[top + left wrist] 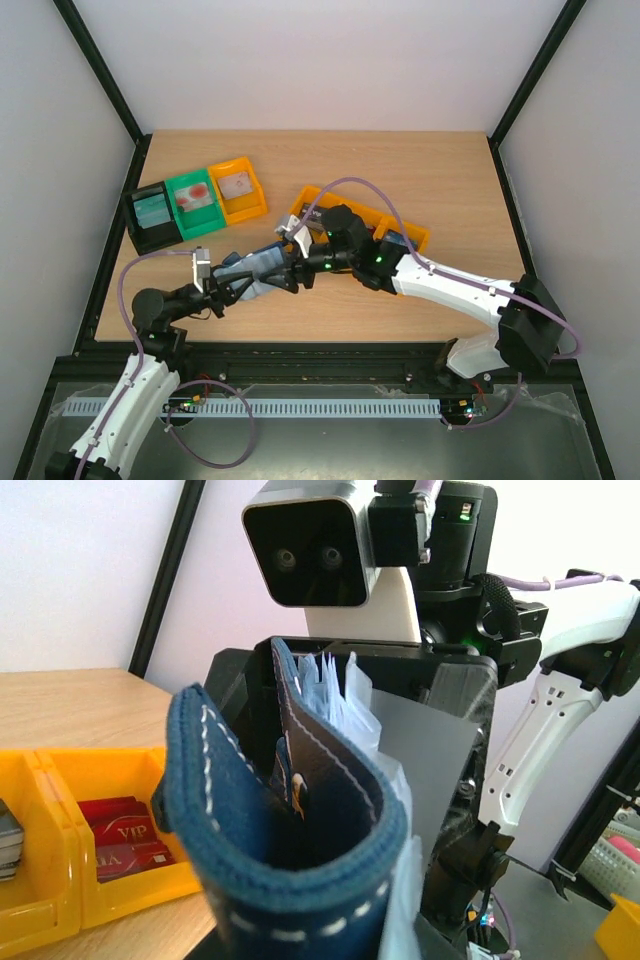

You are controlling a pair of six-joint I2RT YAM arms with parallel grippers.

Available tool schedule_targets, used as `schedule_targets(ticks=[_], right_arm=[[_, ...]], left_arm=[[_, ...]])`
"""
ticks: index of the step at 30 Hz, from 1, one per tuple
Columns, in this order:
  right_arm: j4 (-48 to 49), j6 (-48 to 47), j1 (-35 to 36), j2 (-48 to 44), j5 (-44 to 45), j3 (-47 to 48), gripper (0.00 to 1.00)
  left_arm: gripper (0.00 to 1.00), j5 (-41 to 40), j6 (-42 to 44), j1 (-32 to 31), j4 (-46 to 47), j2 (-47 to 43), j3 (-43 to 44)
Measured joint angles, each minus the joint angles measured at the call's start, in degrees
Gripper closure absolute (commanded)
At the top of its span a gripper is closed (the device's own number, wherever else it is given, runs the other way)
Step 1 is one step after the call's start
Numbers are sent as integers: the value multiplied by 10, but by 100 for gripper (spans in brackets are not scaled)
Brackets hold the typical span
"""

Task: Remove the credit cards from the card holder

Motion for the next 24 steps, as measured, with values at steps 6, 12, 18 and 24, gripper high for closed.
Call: schedule_targets(ticks=[6,12,18,24], right_arm=[[-36,-57,2,-15,-4,1,20],[-83,-87,-40,-75,5,1,27],[-97,-87,-47,-66,6,2,37],[-108,-80,-47,-29,1,17,30]], left_arm=[[98,7,0,0,11,0,0],[98,9,0,0,15,0,0],[98,9,0,0,15,0,0],[98,9,0,0,15,0,0]])
